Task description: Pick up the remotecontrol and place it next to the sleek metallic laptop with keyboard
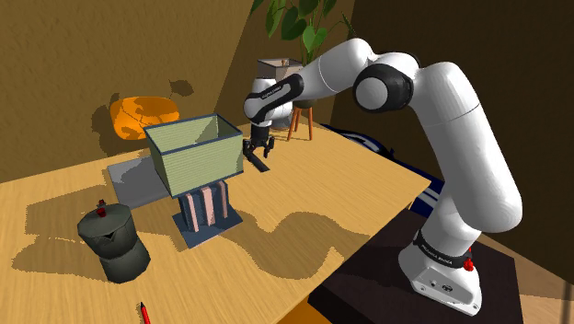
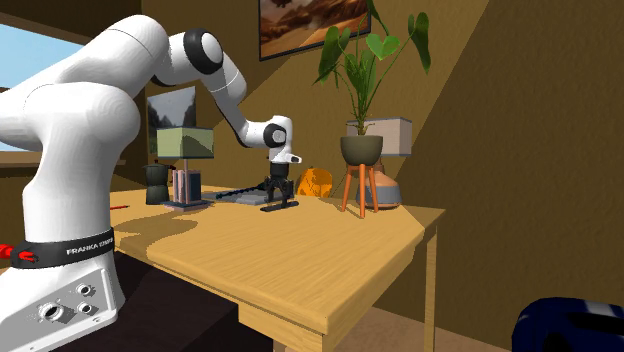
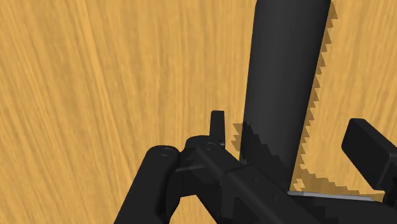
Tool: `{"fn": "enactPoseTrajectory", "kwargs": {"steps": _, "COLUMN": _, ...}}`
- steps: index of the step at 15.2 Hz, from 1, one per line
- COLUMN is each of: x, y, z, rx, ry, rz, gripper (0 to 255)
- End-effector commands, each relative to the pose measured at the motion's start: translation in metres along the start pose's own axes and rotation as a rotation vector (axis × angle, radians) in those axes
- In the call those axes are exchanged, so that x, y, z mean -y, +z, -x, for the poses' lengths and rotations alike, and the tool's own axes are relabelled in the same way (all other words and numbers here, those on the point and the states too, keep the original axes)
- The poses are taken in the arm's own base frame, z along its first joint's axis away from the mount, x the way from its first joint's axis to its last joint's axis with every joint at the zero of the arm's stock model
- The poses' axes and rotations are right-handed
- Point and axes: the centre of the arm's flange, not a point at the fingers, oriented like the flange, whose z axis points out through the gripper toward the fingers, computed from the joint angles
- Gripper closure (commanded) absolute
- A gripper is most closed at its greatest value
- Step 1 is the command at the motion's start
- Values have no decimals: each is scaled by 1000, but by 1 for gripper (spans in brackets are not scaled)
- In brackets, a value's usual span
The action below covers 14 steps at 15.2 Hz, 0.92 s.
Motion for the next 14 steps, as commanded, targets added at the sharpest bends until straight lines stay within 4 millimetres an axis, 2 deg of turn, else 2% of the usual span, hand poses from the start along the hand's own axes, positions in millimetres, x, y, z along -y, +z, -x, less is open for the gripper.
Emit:
{"fn": "enactPoseTrajectory", "kwargs": {"steps": 1, "x": 0, "y": 0, "z": 0, "rx": 0, "ry": 0, "rz": 0, "gripper": 0}}
{"fn": "enactPoseTrajectory", "kwargs": {"steps": 4, "x": 0, "y": 0, "z": 0, "rx": 0, "ry": 0, "rz": 0, "gripper": 0}}
{"fn": "enactPoseTrajectory", "kwargs": {"steps": 8, "x": 0, "y": -50, "z": 0, "rx": 0, "ry": 0, "rz": 0, "gripper": 0}}
{"fn": "enactPoseTrajectory", "kwargs": {"steps": 14, "x": 0, "y": -50, "z": 0, "rx": 0, "ry": 0, "rz": 0, "gripper": 0}}
